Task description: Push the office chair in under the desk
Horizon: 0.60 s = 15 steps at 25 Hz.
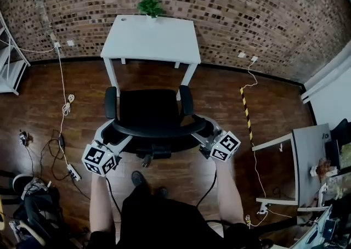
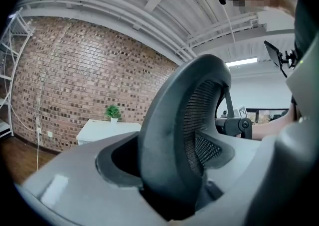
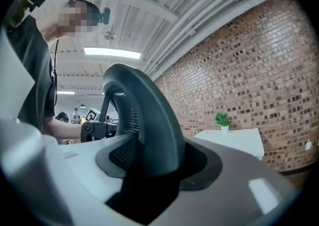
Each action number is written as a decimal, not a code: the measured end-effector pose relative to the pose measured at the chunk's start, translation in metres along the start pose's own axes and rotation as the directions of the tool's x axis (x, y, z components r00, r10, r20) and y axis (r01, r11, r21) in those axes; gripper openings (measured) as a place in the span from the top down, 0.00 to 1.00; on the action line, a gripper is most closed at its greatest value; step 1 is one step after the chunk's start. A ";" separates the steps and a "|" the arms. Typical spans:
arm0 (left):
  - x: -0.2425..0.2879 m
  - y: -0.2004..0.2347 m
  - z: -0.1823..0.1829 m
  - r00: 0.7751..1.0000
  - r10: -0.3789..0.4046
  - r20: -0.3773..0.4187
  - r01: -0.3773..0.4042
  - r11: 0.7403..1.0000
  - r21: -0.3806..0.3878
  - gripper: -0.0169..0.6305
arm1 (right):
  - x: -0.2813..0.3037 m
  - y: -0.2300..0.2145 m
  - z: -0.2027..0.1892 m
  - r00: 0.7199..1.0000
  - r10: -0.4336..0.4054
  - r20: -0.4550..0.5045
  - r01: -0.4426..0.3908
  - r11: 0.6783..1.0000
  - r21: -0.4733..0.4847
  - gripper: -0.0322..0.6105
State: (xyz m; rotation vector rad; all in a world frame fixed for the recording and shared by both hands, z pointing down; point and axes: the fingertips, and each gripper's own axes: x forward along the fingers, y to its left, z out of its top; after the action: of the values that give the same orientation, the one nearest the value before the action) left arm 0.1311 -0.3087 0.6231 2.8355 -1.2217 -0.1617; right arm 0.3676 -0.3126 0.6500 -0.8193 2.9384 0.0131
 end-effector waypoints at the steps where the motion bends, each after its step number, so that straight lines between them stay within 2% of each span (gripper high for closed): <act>1: 0.004 0.008 0.001 1.000 -0.009 -0.002 0.009 1.000 0.007 0.31 | 0.006 -0.005 -0.001 1.000 -0.006 0.000 0.006 1.000 0.002 0.57; 15: 0.058 0.085 0.011 0.997 -0.065 -0.034 0.067 0.997 0.040 0.31 | 0.068 -0.071 0.009 0.999 -0.042 0.033 0.041 0.999 0.030 0.58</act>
State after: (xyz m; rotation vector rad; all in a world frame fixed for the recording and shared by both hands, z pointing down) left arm 0.1081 -0.4096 0.6148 2.9030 -1.1389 -0.0945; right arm 0.3471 -0.4085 0.6365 -0.8672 2.8821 -0.0182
